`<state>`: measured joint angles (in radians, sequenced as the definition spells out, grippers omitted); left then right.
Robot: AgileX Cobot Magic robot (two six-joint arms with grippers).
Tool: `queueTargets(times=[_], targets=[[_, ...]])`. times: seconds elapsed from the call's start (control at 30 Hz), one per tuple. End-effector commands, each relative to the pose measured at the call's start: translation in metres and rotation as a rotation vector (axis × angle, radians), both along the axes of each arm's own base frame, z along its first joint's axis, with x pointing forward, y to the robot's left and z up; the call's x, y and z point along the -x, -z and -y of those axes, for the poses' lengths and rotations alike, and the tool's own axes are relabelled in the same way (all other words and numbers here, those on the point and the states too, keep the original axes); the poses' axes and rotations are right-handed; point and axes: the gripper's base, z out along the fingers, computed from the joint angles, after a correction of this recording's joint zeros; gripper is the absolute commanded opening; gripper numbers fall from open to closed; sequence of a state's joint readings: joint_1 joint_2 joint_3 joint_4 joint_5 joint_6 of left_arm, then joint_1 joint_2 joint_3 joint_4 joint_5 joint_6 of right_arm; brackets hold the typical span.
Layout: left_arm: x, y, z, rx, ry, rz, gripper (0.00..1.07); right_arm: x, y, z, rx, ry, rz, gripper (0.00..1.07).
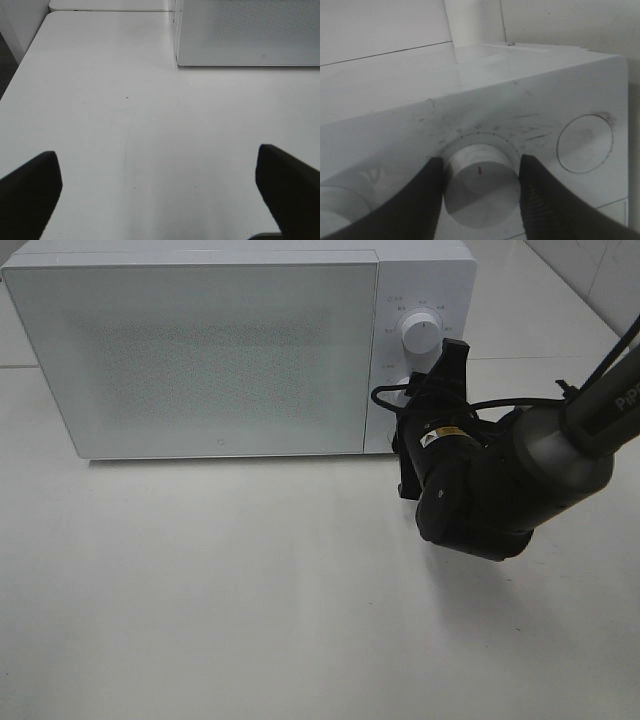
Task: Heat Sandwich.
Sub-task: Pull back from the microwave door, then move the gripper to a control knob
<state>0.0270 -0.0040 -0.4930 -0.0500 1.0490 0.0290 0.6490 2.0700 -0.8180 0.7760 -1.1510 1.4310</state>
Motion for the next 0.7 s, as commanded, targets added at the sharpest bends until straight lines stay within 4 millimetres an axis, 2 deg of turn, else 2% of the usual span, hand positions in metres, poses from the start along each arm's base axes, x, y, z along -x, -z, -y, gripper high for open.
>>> queueTargets(times=[0.03,0.07,0.1,0.13,0.2,0.23,0.27,0.3,0.4,0.5,0.7], targets=[[0.0028,-0.0007,0.0008,0.007,0.01,0.034,0.98,-0.0047,-0.024,-0.0052,0.03,-0.027,0.182,0.25],[0.0028,-0.0007,0.0008,0.007,0.01,0.034,0.98,-0.0047,-0.024,-0.0052,0.032,-0.028,0.182,0.29],[0.0028,-0.0007,0.0008,0.007,0.01,0.034,0.98,-0.0047,-0.0239,-0.0053,0.042,-0.029,0.181,0.37],[0.0028,-0.0007,0.0008,0.007,0.01,0.034,0.98,-0.0047,-0.0239,-0.0053,0.042,-0.029,0.181,0.37],[0.0028,-0.0007,0.0008,0.007,0.01,0.034,0.98,-0.0047,-0.0238,-0.0047,0.049,-0.024,0.179,0.45],[0.0028,-0.0007,0.0008,0.007,0.01,0.034,0.98,-0.0047,-0.0236,-0.0042,0.052,-0.019,0.177,0.5],[0.0028,-0.0007,0.0008,0.007,0.01,0.034,0.98,-0.0047,-0.0235,-0.0037,0.073,-0.016,0.175,0.6],[0.0028,-0.0007,0.0008,0.007,0.01,0.034,0.98,-0.0047,-0.0235,-0.0037,0.073,-0.016,0.175,0.6],[0.0028,-0.0007,0.0008,0.007,0.01,0.034,0.98,-0.0046,-0.0234,-0.0034,0.102,-0.016,0.173,0.79],[0.0028,-0.0007,0.0008,0.007,0.01,0.034,0.98,-0.0046,-0.0234,-0.0036,0.122,-0.021,0.173,0.83],[0.0028,-0.0007,0.0008,0.007,0.01,0.034,0.98,-0.0046,-0.0214,-0.005,0.15,-0.042,0.152,0.78]])
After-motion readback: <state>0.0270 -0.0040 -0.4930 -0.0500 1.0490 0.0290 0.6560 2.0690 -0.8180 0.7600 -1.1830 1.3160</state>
